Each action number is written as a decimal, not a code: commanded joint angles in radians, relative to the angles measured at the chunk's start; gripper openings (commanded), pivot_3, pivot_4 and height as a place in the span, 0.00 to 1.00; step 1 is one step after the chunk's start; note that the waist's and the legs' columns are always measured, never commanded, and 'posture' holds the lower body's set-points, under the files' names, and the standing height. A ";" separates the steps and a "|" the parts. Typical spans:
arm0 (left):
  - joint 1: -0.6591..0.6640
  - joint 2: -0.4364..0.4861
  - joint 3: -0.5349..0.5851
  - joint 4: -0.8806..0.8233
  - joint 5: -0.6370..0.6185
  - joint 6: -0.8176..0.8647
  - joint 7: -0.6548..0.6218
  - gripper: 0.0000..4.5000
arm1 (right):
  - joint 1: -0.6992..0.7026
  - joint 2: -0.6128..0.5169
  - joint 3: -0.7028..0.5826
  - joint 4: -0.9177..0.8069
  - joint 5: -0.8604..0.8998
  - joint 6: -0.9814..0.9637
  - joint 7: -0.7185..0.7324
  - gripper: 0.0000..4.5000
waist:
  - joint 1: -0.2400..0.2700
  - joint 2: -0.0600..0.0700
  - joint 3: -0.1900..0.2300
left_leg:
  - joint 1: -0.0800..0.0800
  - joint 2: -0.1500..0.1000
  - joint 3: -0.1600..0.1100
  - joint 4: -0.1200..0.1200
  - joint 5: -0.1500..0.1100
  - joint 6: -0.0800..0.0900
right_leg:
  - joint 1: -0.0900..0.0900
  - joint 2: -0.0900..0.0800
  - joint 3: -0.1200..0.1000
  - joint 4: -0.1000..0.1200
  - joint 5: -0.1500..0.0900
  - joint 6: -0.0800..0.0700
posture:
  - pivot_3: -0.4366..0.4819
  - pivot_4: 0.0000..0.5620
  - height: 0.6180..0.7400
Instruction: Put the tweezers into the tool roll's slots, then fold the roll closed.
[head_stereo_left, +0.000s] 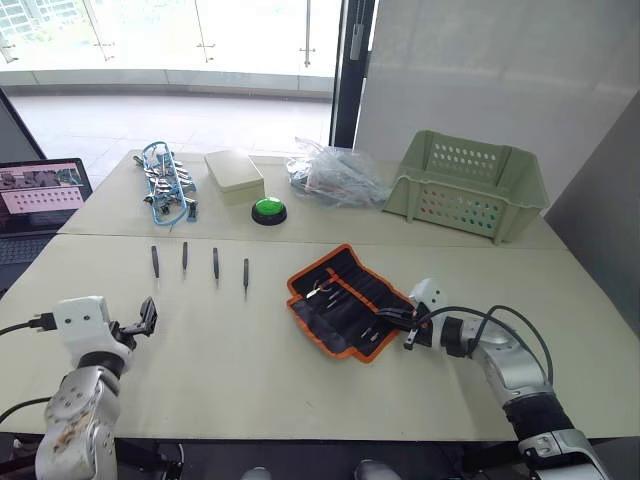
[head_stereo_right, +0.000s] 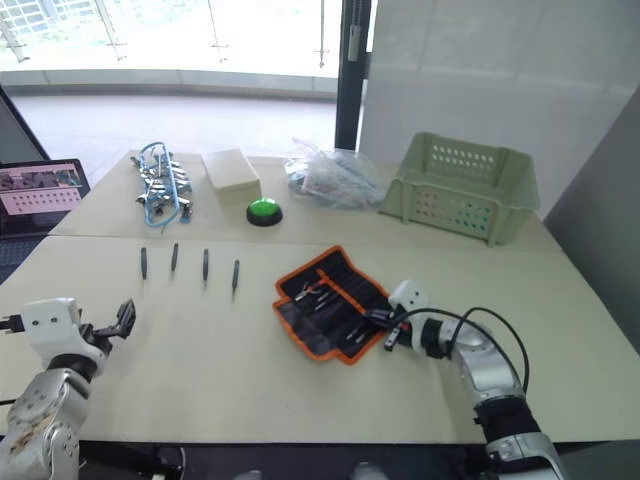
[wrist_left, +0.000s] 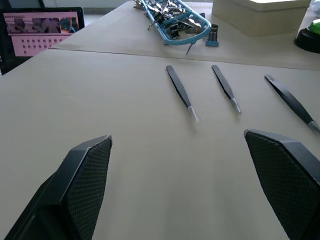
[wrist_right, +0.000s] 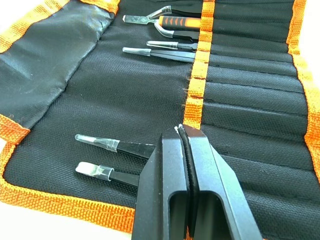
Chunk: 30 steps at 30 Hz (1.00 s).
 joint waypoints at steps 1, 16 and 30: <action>-0.093 0.040 -0.021 0.073 0.011 0.032 0.020 1.00 | 0.057 0.002 0.067 0.082 -0.066 0.041 0.000 0.00 | 0.001 0.000 0.000 | 0.000 0.000 0.000 0.000 0.000 0.000 | 0.000 0.000 0.000 0.000 0.000 0.000 | 0.48 0.27 1.00; -0.465 0.144 -0.117 0.699 0.098 -0.138 -0.002 1.00 | 0.062 0.004 0.067 0.030 -0.062 0.071 -0.019 0.00 | 0.002 -0.003 -0.001 | 0.000 0.000 -0.001 -0.002 0.000 0.000 | -0.002 0.000 -0.001 0.001 0.000 0.000 | 0.48 0.27 1.00; -0.526 0.182 -0.196 0.923 0.158 -0.259 -0.064 0.14 | 0.072 0.005 0.059 0.003 -0.053 0.089 -0.044 0.00 | 0.007 0.003 -0.002 | 0.000 -0.001 -0.001 -0.002 0.000 0.000 | -0.002 -0.001 -0.001 0.002 -0.001 0.002 | 0.48 0.27 1.00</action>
